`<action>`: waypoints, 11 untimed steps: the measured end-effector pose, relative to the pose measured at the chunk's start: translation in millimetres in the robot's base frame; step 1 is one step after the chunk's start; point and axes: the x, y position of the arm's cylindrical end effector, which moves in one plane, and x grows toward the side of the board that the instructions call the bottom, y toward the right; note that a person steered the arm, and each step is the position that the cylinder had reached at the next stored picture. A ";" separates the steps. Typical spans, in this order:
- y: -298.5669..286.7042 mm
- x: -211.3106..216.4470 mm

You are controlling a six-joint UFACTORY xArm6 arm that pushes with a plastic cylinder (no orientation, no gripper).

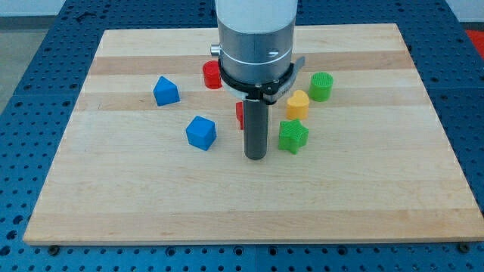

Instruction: Slide the green star towards the green circle

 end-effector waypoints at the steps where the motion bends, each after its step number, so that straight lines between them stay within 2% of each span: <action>1: 23.2 -3.1; 2: 43.0 -8.9; 3: 36.1 -32.7; 5: 77.6 -37.2; 6: 80.4 -37.2; 8: 83.3 20.0; 11: 115.2 -17.5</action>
